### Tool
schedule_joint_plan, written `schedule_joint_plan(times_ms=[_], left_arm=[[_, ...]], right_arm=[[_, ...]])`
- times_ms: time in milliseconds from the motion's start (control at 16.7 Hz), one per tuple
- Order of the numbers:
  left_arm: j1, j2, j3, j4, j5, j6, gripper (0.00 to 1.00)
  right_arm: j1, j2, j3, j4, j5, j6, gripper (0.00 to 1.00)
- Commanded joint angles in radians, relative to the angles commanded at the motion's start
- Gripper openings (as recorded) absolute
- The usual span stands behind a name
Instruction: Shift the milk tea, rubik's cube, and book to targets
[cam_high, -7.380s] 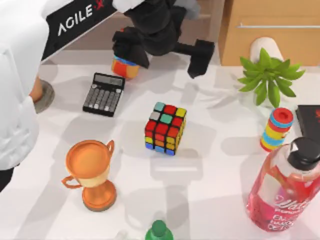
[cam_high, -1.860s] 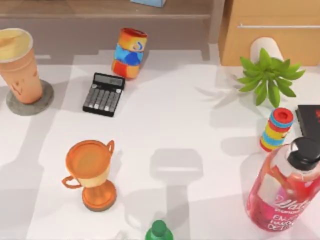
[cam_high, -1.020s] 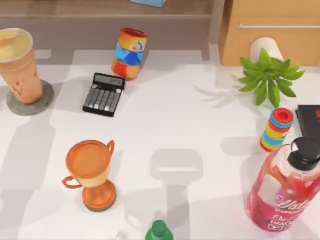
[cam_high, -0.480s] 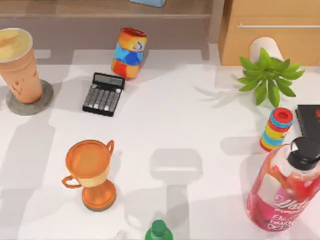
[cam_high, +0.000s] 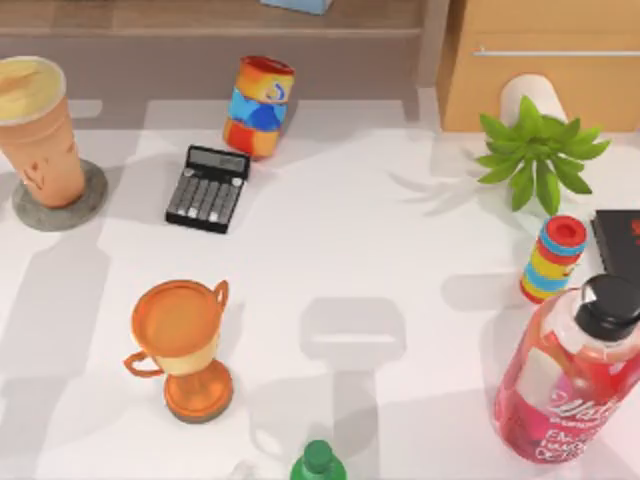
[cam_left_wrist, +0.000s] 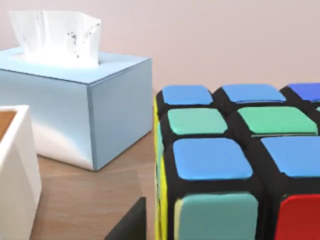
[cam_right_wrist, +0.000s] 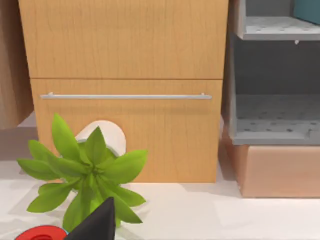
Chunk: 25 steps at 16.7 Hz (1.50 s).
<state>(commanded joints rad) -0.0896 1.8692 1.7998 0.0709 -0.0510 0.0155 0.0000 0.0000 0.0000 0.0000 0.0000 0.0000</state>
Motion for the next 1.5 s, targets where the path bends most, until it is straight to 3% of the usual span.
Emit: schedule_joint_plan(times_ms=[600, 1500], left_arm=[[-0.002, -0.005, -0.004, 0.001, 0.0, 0.0, 1.0], [0.003, -0.223, -0.241, 0.026, -0.003, -0.002, 1.0]], right_arm=[[0.0, 0.0, 0.0, 0.0, 0.0, 0.0, 1.0], [0.0, 0.0, 0.0, 0.0, 0.0, 0.0, 1.0]])
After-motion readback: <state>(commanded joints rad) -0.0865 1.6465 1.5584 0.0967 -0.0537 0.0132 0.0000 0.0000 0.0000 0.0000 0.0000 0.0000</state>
